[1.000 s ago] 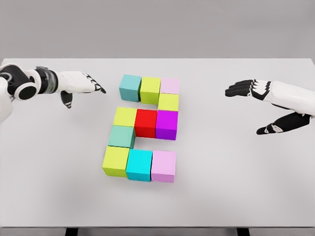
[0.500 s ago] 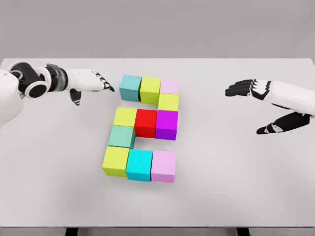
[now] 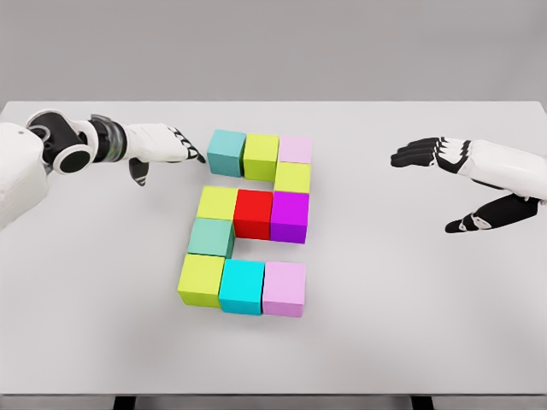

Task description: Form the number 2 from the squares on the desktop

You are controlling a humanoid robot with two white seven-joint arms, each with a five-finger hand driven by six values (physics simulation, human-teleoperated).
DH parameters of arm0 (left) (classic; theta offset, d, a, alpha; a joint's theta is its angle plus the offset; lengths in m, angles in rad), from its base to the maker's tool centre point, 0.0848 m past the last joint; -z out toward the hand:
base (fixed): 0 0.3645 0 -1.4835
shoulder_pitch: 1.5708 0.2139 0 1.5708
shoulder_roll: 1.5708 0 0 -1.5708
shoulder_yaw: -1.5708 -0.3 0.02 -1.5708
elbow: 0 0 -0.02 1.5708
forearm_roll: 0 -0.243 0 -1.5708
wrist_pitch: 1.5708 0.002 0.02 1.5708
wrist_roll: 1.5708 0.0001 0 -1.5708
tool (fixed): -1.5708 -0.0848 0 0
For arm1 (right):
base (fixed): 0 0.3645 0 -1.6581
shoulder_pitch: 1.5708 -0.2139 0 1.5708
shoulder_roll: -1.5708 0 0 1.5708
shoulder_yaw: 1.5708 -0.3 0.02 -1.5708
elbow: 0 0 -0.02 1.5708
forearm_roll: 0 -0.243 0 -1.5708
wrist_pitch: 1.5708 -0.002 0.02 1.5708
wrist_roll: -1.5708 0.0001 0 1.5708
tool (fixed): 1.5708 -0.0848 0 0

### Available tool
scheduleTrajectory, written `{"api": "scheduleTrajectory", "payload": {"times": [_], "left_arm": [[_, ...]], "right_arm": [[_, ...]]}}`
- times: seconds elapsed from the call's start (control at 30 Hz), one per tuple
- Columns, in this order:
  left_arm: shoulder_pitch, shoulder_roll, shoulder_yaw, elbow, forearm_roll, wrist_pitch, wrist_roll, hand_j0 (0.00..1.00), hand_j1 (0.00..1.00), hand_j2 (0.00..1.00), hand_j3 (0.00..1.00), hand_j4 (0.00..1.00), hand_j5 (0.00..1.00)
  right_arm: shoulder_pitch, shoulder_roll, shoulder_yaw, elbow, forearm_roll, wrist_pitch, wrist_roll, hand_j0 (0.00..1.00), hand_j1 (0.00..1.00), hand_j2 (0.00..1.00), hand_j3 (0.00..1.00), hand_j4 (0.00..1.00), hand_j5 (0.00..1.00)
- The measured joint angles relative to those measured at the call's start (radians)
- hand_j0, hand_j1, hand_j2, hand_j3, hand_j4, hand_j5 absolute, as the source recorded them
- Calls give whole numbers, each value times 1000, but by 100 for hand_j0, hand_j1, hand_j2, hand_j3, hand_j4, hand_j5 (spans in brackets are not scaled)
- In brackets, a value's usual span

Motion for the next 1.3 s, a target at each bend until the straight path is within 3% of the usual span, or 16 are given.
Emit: {"api": "scheduleTrajectory", "payload": {"times": [1.3], "left_arm": [[8,3,1,-49,-1,-13,0,100,100,100,100,100,100]], "right_arm": [[-2,0,0,-3,0,0,0,100,100,100,100,100,100]]}}
